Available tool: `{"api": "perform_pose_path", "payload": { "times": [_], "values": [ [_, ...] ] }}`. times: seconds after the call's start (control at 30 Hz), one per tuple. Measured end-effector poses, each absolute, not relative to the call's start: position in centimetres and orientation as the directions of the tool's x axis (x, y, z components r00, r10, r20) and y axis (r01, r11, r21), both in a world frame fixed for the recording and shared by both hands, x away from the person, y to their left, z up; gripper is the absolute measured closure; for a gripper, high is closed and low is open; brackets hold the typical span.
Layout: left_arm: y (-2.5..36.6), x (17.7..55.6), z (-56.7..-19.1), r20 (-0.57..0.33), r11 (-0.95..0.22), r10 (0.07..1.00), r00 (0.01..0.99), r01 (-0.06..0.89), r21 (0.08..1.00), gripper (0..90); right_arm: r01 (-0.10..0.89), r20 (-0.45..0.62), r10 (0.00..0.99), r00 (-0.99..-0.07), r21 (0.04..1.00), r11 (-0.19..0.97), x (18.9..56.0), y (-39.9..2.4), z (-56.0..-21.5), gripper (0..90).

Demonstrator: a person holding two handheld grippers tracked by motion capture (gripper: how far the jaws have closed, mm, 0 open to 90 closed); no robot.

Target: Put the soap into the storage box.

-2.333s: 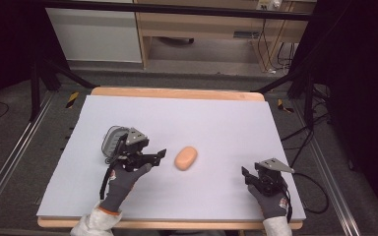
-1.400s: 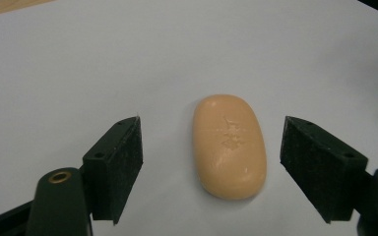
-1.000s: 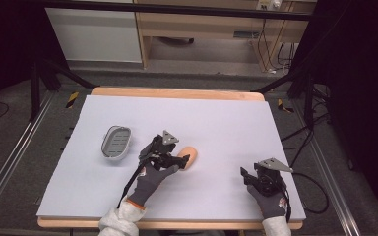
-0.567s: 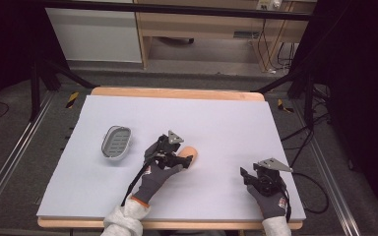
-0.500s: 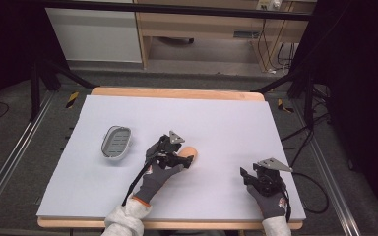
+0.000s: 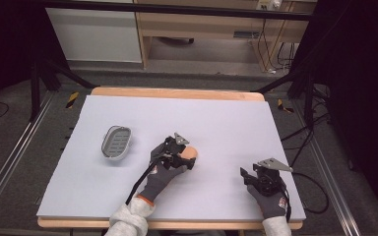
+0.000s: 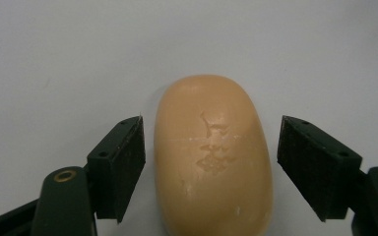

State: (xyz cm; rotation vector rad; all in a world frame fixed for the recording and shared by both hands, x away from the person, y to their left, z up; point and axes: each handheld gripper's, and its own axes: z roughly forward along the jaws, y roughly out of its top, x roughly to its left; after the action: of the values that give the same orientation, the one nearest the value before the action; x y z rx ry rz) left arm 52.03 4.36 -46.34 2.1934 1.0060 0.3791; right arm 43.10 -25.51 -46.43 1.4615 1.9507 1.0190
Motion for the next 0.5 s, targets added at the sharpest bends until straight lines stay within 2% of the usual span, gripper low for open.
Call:
{"api": "perform_pose_path", "payload": {
  "times": [0.5],
  "values": [
    [3.99,52.36,-47.12,-0.019,-0.477,0.754,0.656,0.568,0.671,30.2,0.588,0.051,0.951,-0.306,0.795,0.147,43.15,-25.49,-46.49,46.5]
  ]
}}
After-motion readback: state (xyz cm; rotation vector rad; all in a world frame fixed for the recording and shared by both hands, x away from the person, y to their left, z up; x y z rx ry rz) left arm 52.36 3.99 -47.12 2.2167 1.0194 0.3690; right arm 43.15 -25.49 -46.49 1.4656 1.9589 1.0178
